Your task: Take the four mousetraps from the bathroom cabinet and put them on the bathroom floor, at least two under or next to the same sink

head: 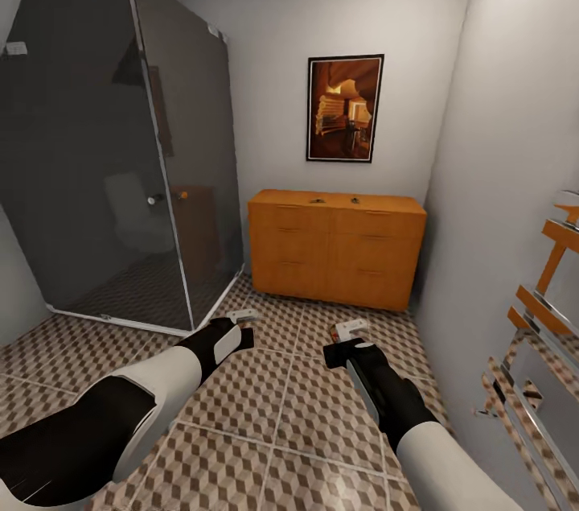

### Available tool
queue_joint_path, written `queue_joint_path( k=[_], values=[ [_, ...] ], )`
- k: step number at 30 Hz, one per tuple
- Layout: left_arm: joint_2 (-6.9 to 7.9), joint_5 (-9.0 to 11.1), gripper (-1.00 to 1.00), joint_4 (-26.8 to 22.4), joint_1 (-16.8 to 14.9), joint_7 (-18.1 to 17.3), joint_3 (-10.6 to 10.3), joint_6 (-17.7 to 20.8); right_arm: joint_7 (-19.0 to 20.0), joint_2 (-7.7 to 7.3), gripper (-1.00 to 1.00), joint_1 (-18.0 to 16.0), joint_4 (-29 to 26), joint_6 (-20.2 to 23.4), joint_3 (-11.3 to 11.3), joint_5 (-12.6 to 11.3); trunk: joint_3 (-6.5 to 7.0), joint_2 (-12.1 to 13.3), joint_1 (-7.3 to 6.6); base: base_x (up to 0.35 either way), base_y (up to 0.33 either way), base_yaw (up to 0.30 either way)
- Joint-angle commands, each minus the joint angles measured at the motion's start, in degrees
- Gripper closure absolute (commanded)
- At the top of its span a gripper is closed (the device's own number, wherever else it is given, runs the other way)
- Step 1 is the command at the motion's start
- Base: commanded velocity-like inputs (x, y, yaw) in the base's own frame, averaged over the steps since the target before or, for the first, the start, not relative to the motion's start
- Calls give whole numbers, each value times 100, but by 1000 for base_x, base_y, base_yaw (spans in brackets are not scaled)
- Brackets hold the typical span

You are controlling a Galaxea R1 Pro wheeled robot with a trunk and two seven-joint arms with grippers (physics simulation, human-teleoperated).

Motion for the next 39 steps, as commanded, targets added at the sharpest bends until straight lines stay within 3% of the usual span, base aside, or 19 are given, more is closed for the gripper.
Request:
queue_joint_path(
  k=[1,25,29,35,39],
  values=[
    [0,37,100,-11,-1,17,-48,35,-16,-2,100,-2,-12,36,12,26,-4,-4,0,0,0,268],
    [-17,43,100,-20,-2,17,-50,26,-16,-2,100,-2,-19,114,12,25,66,-4,0,0,0,268],
    [-9,59,100,98,-2,-244,-48,3,-14,-7,100,-4,-19,115,12,25,78,-4,0,0,0,268],
    [14,76,100,447,5,-454,-44,-519,-7,-10,100,-5,-14,116,9,25,96,-4,0,0,0,268],
    [38,78,100,487,28,-469,-42,-646,-7,-11,100,-3,-15,121,7,25,107,-4,0,0,0,268]
  ],
)
